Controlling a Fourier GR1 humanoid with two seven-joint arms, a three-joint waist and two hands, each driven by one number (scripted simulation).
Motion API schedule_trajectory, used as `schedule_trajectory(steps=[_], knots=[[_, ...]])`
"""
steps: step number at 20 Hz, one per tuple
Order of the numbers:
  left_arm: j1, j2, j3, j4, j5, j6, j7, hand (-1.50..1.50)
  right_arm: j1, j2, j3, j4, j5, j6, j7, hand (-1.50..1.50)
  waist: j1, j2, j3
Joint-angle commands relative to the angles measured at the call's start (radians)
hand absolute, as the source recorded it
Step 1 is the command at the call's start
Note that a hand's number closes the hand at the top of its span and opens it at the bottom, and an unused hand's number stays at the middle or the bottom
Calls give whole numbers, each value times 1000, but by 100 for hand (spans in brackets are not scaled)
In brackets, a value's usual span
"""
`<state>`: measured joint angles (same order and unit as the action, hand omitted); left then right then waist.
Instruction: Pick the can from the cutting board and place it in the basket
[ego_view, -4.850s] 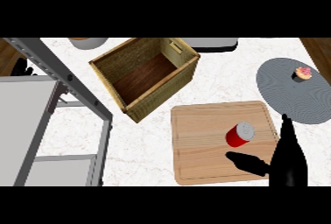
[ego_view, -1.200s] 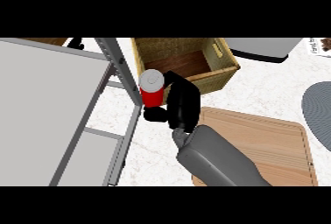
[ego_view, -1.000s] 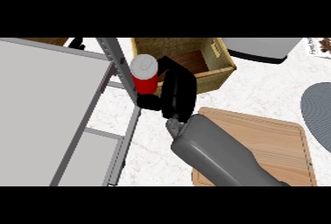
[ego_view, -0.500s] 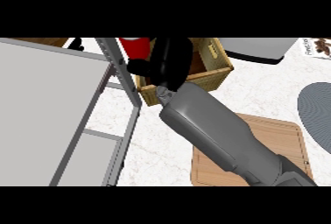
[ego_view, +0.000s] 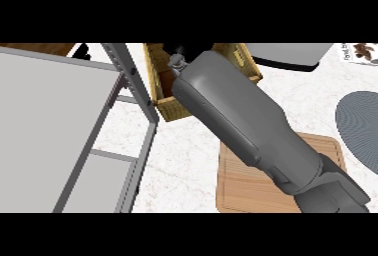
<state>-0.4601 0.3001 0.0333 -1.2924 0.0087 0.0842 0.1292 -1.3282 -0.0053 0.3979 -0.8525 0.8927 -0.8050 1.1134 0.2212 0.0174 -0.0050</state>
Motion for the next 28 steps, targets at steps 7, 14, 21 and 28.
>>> schedule_trajectory(steps=[7,14,21,28], knots=[[42,-64,-29,-15,11,-7,7,0,-228,5,-79,295,48,0,222,150,-27,16,-8],[49,-64,-27,-33,7,-21,8,0,-291,5,-105,462,20,29,258,150,-24,23,-7],[70,-85,-22,-48,5,-14,6,0,-314,5,-136,569,-21,-8,241,150,-47,23,-4],[79,-73,-6,-44,-8,-21,-15,0,-295,5,-137,608,-73,-65,210,150,-46,24,-3]])
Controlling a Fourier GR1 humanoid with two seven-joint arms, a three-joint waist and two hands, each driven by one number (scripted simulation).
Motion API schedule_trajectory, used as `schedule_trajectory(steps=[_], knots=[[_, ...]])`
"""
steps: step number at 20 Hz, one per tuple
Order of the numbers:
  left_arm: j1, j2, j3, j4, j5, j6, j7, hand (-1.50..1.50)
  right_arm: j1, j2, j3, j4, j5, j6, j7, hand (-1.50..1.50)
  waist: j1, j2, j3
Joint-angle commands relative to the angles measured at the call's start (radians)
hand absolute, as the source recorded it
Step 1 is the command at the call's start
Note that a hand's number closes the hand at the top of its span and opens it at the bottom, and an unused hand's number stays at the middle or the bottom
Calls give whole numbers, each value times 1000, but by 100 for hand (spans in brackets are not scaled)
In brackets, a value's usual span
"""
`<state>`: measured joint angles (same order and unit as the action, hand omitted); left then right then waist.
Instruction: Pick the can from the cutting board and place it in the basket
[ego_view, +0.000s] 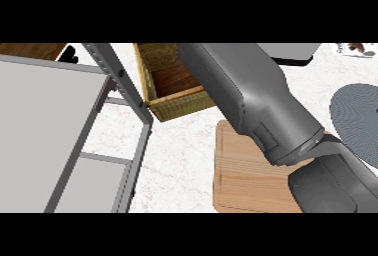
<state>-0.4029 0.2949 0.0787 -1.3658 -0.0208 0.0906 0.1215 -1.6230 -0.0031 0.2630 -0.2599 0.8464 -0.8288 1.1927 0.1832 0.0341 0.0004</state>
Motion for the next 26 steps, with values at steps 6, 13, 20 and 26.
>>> schedule_trajectory(steps=[6,13,20,26], knots=[[41,-75,-53,-21,4,-11,43,0,1,3,-8,36,-66,-97,94,150,-20,-6,-6],[35,-68,-29,5,24,-43,29,0,-70,3,196,225,105,382,-56,150,-23,-4,-11],[27,-77,-20,20,15,-44,26,0,-103,3,214,195,116,470,-52,150,-38,-1,-8],[44,-85,-21,-18,13,-50,28,0,-111,3,165,225,62,557,-44,150,-35,4,-7]])
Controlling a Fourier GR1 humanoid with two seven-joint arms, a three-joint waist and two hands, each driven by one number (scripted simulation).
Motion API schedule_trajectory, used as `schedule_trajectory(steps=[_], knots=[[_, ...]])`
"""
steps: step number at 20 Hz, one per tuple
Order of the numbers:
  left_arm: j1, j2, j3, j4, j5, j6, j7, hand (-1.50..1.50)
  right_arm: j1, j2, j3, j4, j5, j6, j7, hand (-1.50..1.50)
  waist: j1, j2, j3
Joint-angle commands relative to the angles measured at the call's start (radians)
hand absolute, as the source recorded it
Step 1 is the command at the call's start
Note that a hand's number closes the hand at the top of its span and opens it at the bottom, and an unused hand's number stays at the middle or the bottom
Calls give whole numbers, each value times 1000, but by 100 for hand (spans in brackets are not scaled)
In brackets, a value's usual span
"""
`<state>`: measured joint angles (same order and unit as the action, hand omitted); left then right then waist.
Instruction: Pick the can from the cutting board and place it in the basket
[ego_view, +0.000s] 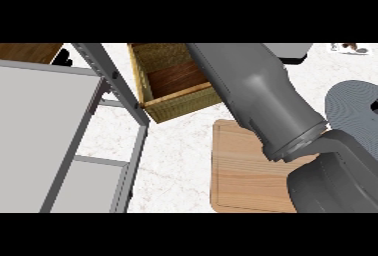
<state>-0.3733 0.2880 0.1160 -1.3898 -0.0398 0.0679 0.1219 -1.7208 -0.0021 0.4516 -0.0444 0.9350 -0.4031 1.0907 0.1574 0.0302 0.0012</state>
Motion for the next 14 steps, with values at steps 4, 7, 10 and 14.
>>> schedule_trajectory(steps=[4,7,10,14], knots=[[36,-82,-59,1,19,-28,15,0,25,2,-73,3,-81,188,63,150,0,6,-8],[15,-88,-46,4,27,-25,31,0,33,2,-83,-2,-93,211,44,150,-17,5,-7],[25,-95,-50,1,8,-15,31,0,42,2,-66,-10,-79,207,43,150,-20,6,-6],[50,-95,-35,-7,7,-15,13,0,68,2,-56,-13,-72,200,41,150,-18,8,-6]])
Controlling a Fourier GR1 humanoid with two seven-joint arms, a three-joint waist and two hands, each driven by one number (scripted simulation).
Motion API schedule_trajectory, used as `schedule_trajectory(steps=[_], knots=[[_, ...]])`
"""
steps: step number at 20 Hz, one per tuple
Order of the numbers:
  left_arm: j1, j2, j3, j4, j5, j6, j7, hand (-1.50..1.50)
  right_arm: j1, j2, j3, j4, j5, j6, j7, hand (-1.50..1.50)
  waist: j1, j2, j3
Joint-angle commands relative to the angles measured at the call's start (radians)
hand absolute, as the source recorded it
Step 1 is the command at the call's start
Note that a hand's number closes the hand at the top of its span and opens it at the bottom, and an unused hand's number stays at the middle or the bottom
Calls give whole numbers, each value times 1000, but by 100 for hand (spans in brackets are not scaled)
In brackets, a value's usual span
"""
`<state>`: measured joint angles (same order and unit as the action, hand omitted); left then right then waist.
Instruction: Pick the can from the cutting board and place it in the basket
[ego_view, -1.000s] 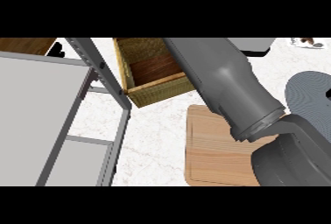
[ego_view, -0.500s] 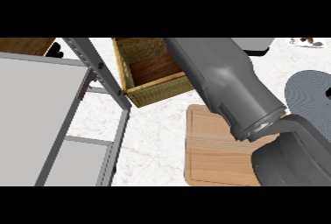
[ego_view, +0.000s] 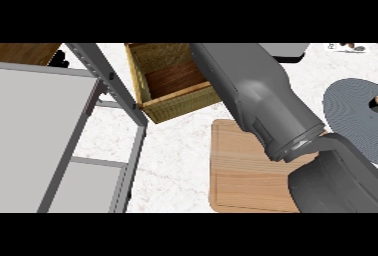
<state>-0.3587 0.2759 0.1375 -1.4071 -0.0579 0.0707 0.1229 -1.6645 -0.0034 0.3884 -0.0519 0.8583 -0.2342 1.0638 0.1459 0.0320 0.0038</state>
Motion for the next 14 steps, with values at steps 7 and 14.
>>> schedule_trajectory(steps=[7,14], knots=[[30,-80,-57,-6,20,-38,25,0,46,3,24,-23,9,85,82,150,-9,1,-8],[30,-91,-48,2,11,-37,22,0,88,3,36,-49,7,85,94,150,-6,4,-8]])
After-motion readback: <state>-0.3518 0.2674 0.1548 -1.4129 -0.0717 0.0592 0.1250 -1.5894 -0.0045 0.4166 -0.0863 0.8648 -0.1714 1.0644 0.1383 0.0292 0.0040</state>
